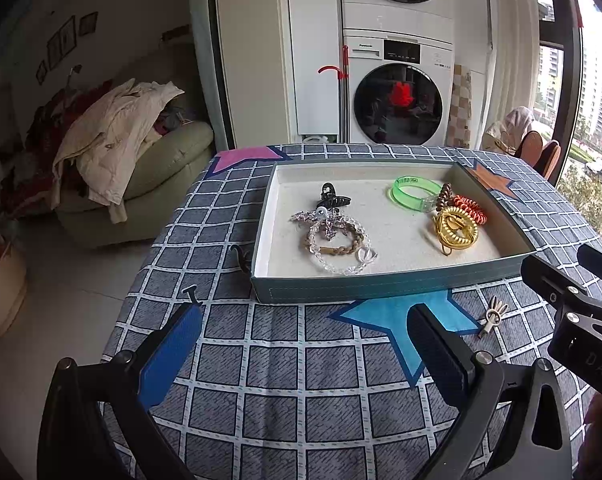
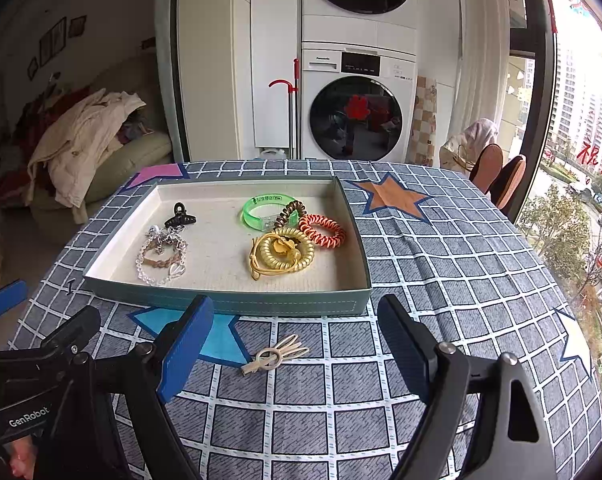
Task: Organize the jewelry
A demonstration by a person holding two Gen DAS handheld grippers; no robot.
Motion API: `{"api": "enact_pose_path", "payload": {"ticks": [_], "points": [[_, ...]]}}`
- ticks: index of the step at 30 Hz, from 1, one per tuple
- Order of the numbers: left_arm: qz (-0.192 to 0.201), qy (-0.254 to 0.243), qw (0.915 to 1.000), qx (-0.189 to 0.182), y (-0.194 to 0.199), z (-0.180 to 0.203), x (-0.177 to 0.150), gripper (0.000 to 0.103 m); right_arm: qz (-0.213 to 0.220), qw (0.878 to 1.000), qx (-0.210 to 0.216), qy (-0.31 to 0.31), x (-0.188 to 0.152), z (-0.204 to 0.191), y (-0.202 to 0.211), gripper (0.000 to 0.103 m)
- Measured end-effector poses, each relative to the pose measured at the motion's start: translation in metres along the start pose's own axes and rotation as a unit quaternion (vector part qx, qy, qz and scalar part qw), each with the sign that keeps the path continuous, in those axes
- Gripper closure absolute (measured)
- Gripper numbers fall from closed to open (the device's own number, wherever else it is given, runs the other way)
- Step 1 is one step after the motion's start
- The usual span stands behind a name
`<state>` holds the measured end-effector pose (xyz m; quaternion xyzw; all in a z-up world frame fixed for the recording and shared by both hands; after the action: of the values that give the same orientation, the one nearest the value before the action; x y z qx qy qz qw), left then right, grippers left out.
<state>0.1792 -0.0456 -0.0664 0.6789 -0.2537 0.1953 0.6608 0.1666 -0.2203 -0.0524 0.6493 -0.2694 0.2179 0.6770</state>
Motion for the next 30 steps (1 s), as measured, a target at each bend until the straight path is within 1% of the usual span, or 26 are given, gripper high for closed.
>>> {"api": "enact_pose_path", "payload": {"ticks": [30], "points": [[-0.003,0.001,1.0000,-0.001,-0.0041,0.0005,-0.0029,0.000,0.000,1.000,0.000,0.000,0.0004,-0.0007,0.0000,0.017]]}}
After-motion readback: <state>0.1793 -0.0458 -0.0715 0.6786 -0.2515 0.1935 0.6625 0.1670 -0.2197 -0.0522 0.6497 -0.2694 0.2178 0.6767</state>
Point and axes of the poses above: each gripper's, at about its wrist camera, not at the fingertips, and y roughly against the way its jaws point, z to its right, x to its top, the point moved 8 cm from there along -y, roughly the way its jaws point, and after that the axes turned 13 degrees about -z, right-handed, at the moved point
